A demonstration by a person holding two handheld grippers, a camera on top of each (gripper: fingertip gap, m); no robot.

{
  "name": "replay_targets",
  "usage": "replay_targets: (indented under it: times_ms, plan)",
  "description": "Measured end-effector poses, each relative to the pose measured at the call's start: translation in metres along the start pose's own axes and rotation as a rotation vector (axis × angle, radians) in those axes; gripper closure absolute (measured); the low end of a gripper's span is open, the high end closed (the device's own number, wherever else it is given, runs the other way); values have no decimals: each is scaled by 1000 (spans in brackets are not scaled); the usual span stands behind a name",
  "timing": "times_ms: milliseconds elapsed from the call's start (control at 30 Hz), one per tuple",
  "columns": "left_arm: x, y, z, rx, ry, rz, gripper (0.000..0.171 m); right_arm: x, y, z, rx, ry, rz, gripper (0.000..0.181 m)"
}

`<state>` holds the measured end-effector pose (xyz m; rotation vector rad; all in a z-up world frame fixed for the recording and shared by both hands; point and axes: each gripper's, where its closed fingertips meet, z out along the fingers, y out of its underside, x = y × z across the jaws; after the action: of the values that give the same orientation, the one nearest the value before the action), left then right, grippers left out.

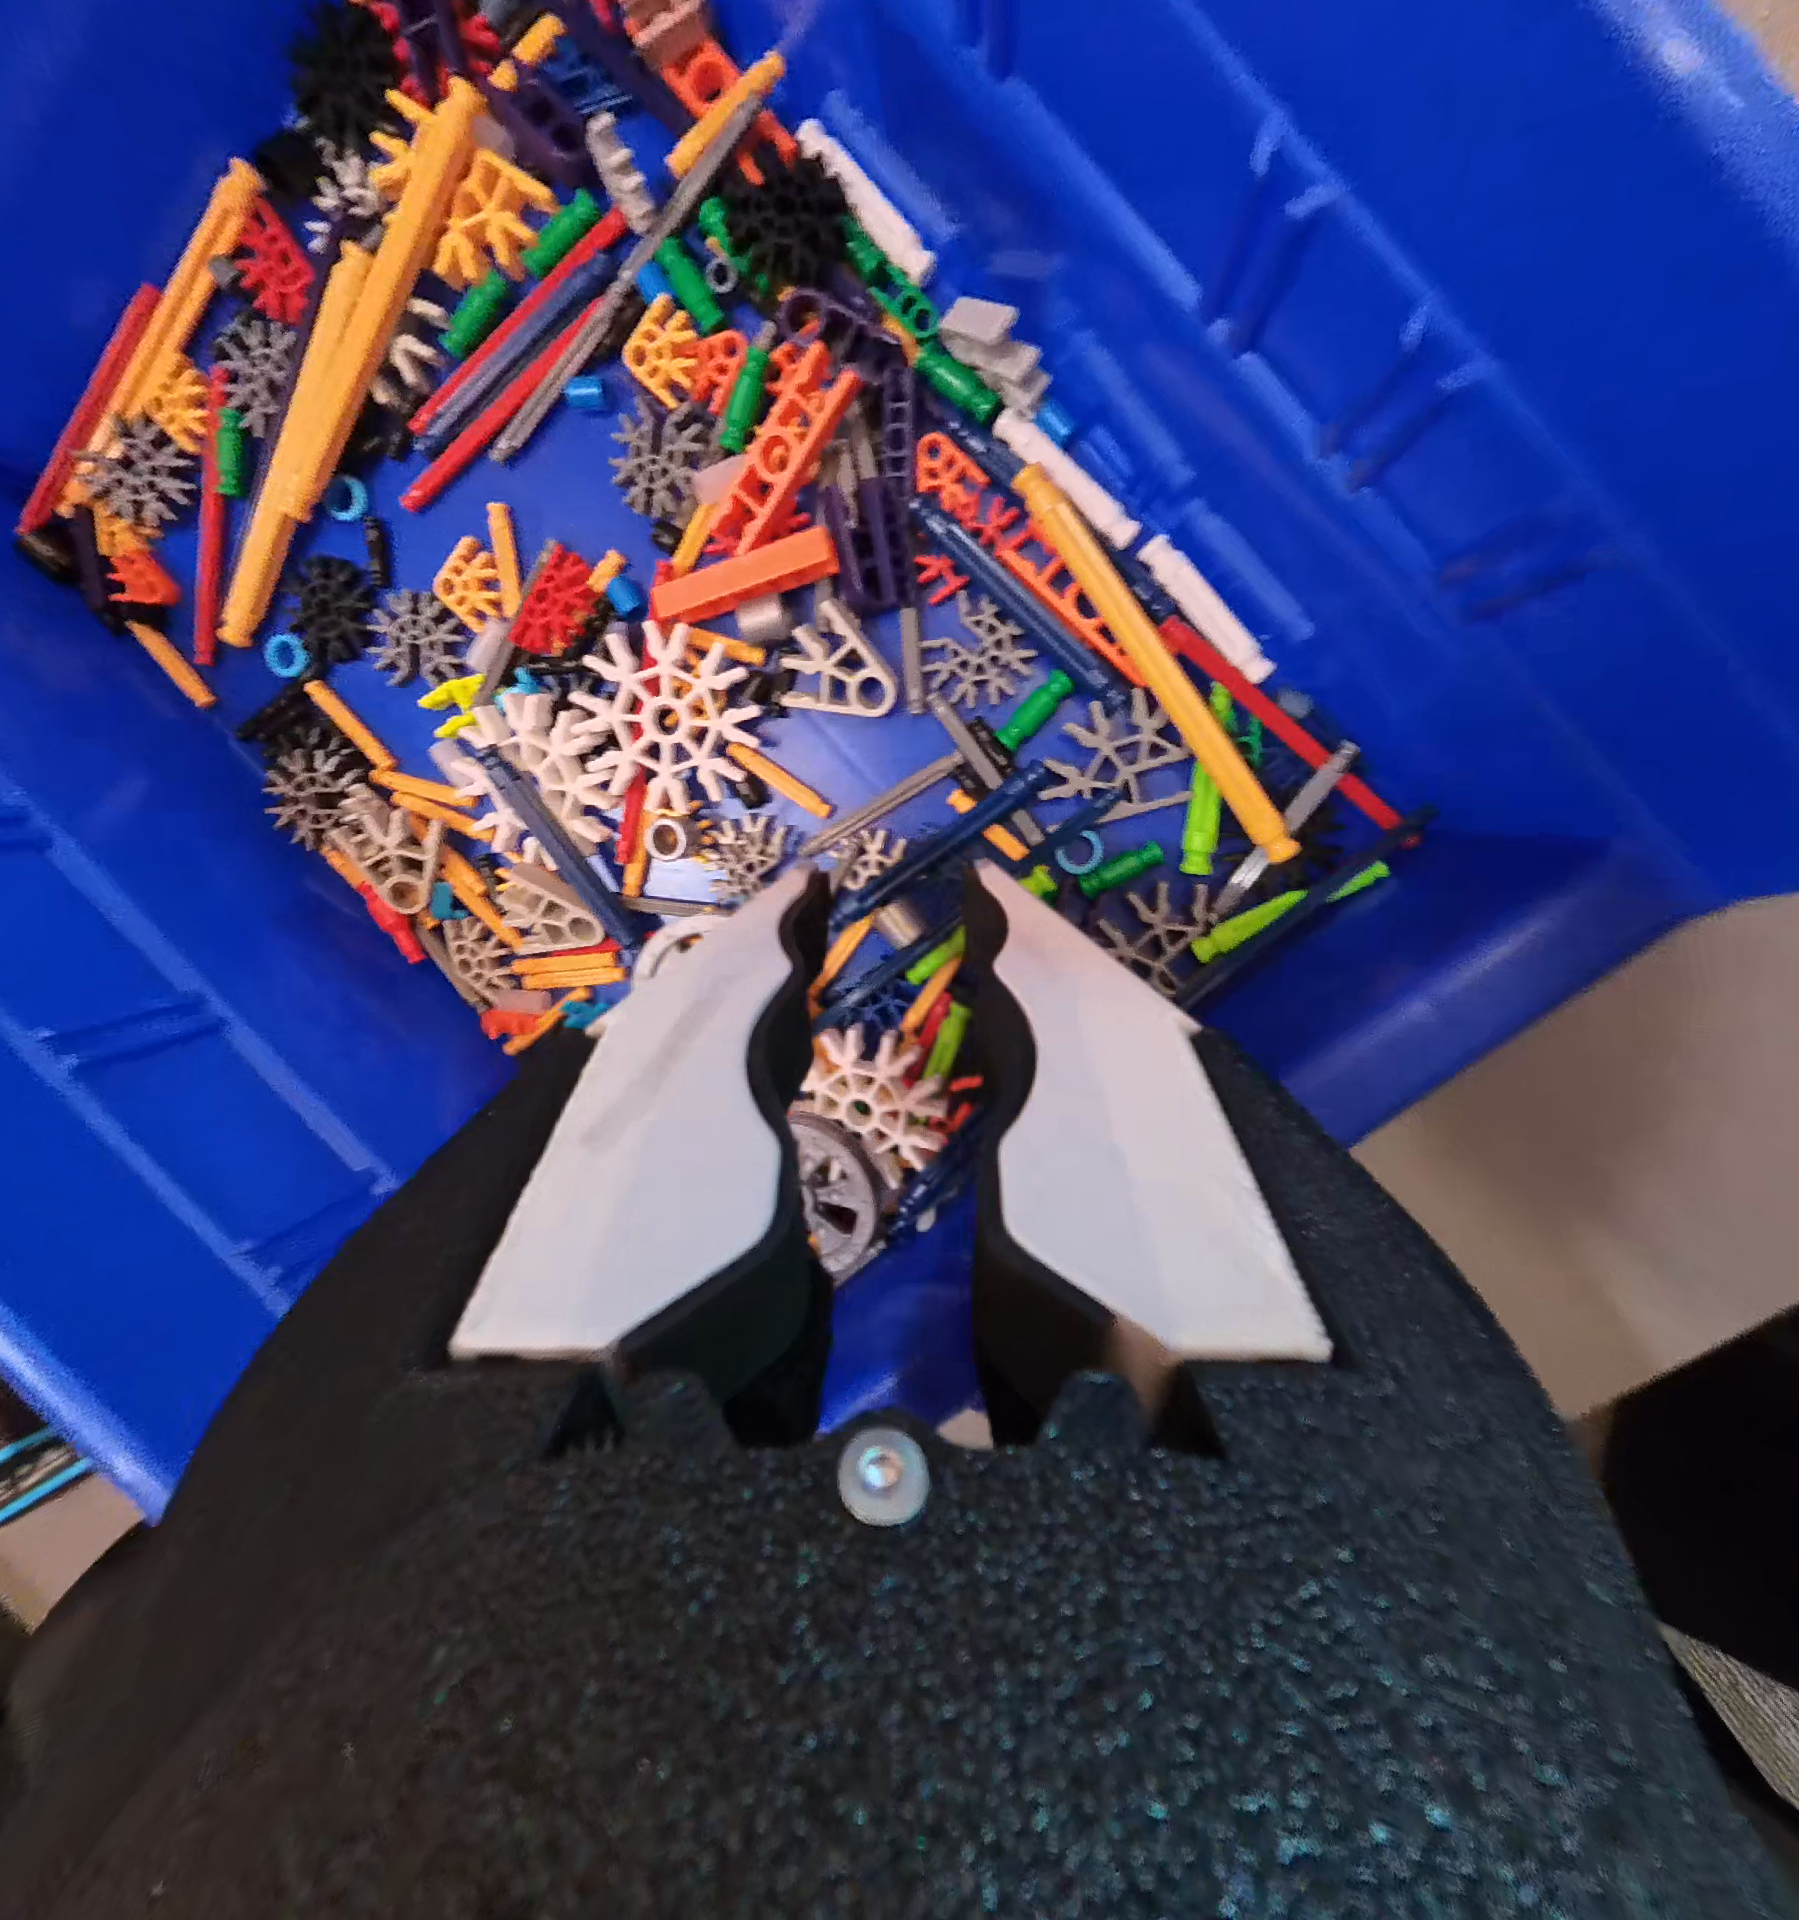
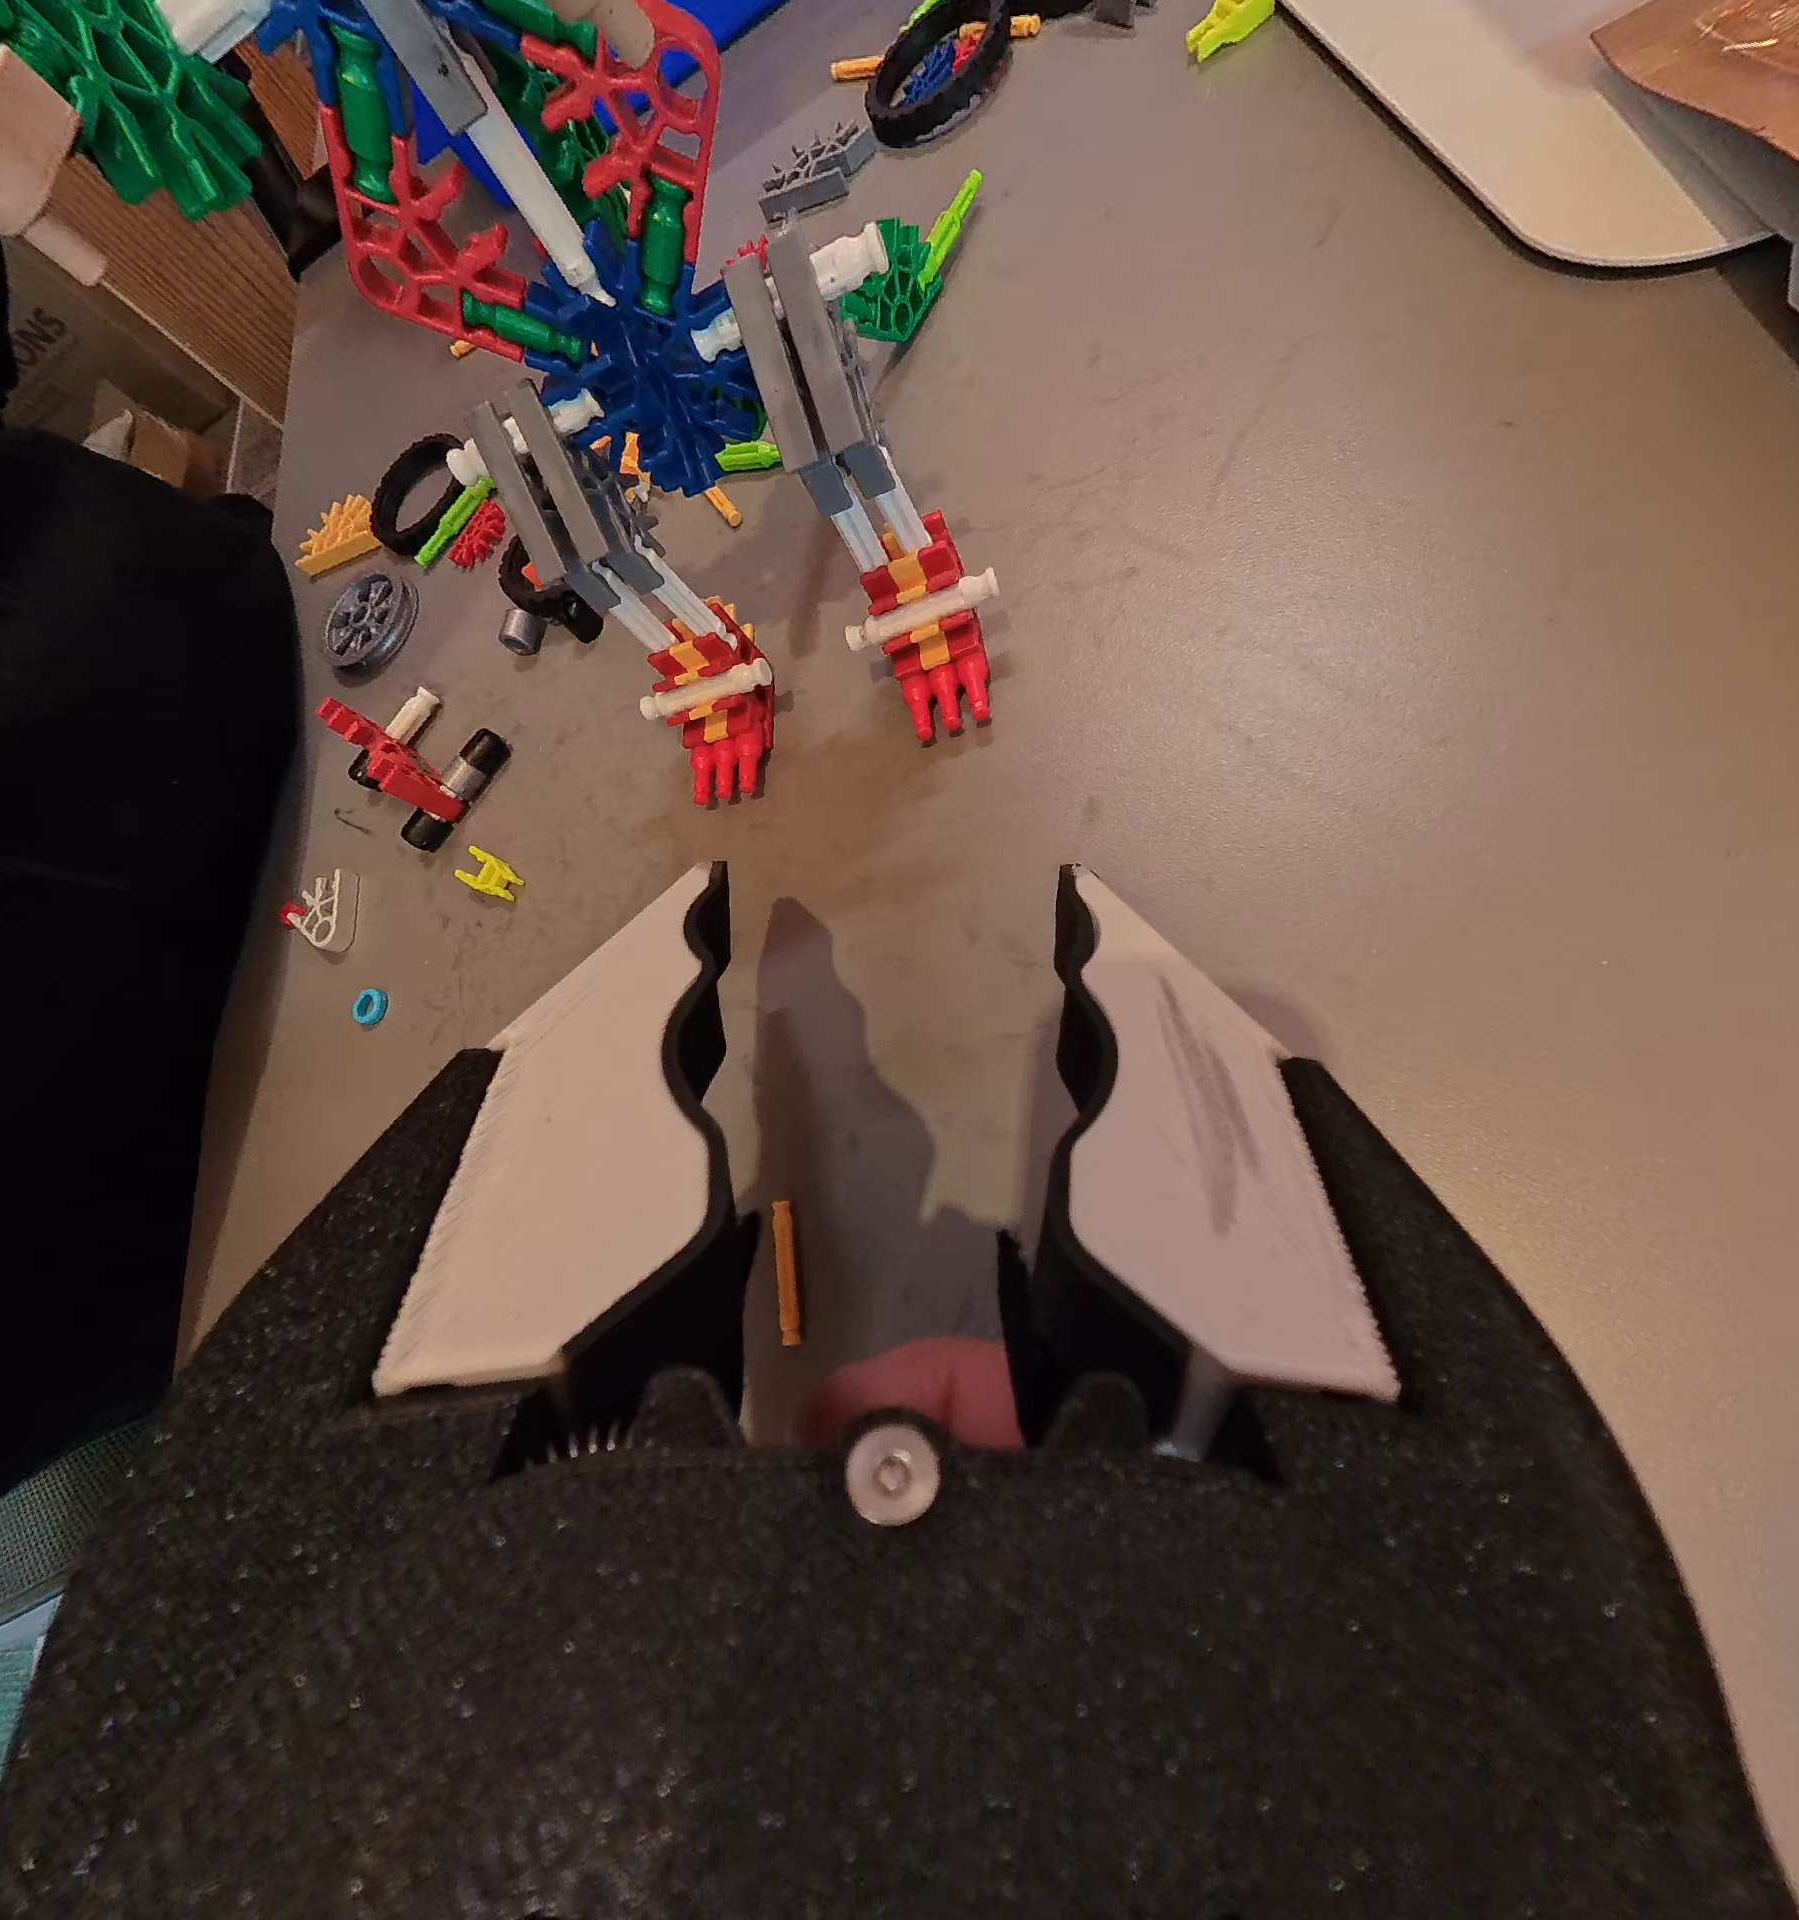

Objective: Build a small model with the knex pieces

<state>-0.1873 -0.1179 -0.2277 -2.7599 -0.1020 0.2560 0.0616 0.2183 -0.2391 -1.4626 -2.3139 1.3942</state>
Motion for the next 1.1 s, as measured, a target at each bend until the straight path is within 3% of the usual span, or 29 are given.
replay_targets:
  times_ms: [600, 1100]
  plan:
    - [5, -5, 5, 36, 58, -3, 143, 1, 0, 0, 2, -5, 10, 120]
    - [3, -16, 21, 37, 11, 58, 122, 1, -1, 0, 2, -7, 14, 120]
